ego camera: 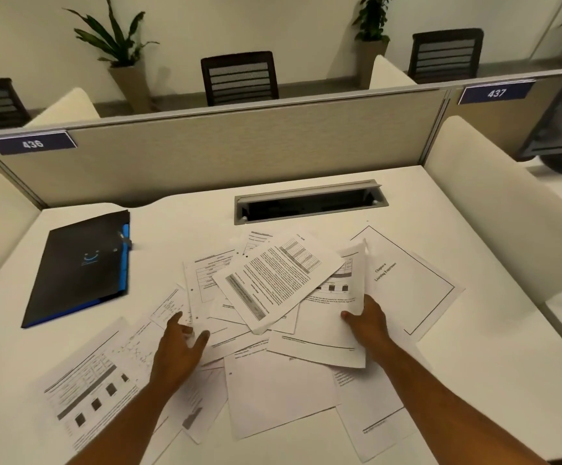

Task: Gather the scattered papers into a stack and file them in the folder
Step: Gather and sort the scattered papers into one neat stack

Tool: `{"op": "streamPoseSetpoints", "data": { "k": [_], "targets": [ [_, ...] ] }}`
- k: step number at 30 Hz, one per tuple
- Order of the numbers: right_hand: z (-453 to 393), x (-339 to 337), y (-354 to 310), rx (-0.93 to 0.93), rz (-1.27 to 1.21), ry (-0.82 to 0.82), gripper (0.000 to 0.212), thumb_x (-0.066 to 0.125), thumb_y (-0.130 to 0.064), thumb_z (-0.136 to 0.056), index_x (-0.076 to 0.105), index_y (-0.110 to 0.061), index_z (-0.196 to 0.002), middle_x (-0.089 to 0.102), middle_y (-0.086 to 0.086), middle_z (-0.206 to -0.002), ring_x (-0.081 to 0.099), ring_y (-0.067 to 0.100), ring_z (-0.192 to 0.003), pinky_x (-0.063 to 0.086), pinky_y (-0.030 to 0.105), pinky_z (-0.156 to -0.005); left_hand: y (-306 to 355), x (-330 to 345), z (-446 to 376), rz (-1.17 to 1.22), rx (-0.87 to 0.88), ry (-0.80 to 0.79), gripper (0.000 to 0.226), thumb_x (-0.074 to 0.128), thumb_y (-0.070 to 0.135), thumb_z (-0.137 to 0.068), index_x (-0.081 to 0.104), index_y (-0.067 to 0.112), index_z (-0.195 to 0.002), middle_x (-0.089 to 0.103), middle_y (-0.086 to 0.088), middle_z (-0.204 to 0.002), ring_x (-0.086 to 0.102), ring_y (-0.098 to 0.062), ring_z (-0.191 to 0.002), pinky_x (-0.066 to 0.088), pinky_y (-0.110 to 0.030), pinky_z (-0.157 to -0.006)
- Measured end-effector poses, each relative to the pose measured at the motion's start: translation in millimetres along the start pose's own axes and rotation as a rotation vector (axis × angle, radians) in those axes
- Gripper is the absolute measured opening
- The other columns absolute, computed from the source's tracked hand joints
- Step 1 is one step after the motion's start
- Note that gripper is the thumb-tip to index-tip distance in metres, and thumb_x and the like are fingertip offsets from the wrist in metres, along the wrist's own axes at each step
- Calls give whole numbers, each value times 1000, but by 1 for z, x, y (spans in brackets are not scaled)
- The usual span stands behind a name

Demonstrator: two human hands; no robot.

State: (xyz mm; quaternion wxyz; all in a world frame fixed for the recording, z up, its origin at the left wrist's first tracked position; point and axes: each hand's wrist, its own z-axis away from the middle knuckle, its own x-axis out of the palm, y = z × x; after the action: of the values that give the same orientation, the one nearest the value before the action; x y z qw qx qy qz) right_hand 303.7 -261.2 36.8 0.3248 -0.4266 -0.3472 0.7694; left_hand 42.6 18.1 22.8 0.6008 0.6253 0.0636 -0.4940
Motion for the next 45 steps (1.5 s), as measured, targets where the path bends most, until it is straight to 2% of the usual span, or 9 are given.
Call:
{"op": "streamPoseSetpoints", "data": {
  "k": [6,15,19,24,29,34,37,40,45],
  "targets": [
    [-9,25,-14,59,-61,-62,49,72,-9,-87,60,-14,-134,69,7,-126,65,32,-113,54,50,-100,8,-7,-48,-171,143,2,64,62,43,-88,39,17,-142,44,-8,-144,41,-29,-132,40,-47,-106],
    [-12,47,-23,132,-90,-36,46,74,-11,-86,63,-14,-131,71,6,-122,67,30,-109,55,49,-99,42,5,-110,-297,315,-53,73,65,35,-86,30,21,-148,33,-1,-154,35,-27,-137,38,-49,-107],
    [-12,62,-19,138,-110,-16,44,75,-18,-85,65,-17,-127,73,6,-121,69,28,-106,56,51,-97,43,6,-141,-433,394,-124,79,60,49,-85,22,25,-150,37,0,-152,38,-28,-135,41,-50,-103],
    [-8,81,-29,133,-179,94,49,73,-36,-90,59,-16,-132,68,4,-121,66,27,-107,55,43,-94,51,8,-132,-614,460,-172,63,51,54,-88,41,23,-142,49,-4,-139,44,-25,-127,43,-41,-100],
    [-2,100,-32,88,-281,23,67,86,-47,-74,62,-22,-131,72,-3,-119,68,21,-109,56,46,-98,36,13,-90,-513,584,-297,51,52,53,-88,51,29,-132,51,4,-127,45,-18,-118,44,-33,-94],
    [0,111,-33,40,-208,-41,55,96,-22,-64,72,-22,-114,76,-5,-112,70,19,-106,55,40,-99,21,11,-62,-91,533,-486,37,59,50,-87,61,34,-119,61,15,-112,53,6,-97,49,-22,-89],
    [6,109,-33,54,-223,-60,50,94,-11,-66,72,-21,-111,77,-1,-112,71,23,-105,56,42,-98,8,6,-58,-9,459,-251,31,63,39,-88,61,29,-117,58,11,-112,54,-4,-103,51,-32,-91],
    [12,98,-32,27,-234,-90,43,89,-6,-72,71,-23,-108,77,0,-112,72,21,-104,57,35,-91,-7,2,-56,-183,313,-16,52,64,37,-86,49,22,-133,46,0,-137,41,-21,-128,41,-38,-107],
    [19,64,-19,27,-178,-111,56,90,-13,-73,67,-18,-123,77,-1,-113,72,26,-106,58,49,-96,-27,7,-53,-326,255,-68,76,56,44,-90,21,17,-151,8,-6,-162,5,-27,-149,9,-40,-121]
  ]
}}
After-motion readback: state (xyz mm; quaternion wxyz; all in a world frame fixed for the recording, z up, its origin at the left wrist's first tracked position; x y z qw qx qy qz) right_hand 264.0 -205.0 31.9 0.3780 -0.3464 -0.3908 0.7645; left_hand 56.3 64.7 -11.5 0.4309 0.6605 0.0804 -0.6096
